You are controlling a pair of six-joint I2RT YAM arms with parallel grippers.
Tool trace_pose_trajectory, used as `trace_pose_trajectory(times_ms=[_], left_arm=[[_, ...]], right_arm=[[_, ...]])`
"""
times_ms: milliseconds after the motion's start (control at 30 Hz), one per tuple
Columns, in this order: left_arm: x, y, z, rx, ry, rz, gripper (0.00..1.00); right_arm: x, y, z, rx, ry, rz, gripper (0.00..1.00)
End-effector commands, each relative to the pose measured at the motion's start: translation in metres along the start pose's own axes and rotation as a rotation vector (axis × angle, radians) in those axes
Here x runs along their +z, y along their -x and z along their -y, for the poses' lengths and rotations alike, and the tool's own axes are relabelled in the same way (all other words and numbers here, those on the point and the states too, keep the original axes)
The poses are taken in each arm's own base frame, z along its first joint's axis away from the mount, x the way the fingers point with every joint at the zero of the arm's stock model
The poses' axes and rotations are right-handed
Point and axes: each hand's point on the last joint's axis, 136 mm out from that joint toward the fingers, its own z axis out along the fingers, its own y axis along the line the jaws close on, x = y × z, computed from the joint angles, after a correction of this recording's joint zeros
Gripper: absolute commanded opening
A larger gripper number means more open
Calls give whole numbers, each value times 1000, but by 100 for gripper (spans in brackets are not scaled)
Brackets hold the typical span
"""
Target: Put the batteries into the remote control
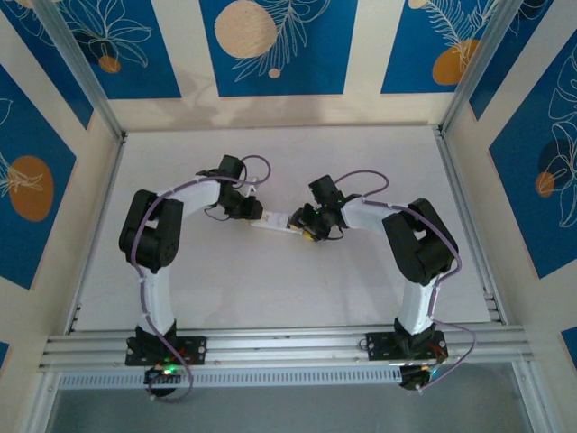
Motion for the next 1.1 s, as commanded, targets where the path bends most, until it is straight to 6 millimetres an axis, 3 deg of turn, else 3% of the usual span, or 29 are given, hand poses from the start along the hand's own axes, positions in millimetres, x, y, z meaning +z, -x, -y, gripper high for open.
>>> trace_pose_trajectory(times_ms=[0, 467, 733, 1067], left_arm=[[36, -43, 4, -1, -36, -143, 26], [37, -45, 5, -3, -45, -139, 26], [37, -44, 6, -4, -51, -136, 26], [38, -45, 6, -4, -55, -137, 26]], right_arm=[[8, 1, 4, 76, -19, -19, 45], [6, 19, -17, 94, 29, -6, 37], [10, 24, -16, 85, 3, 7, 36], [18, 32, -19, -133, -76, 50, 33]])
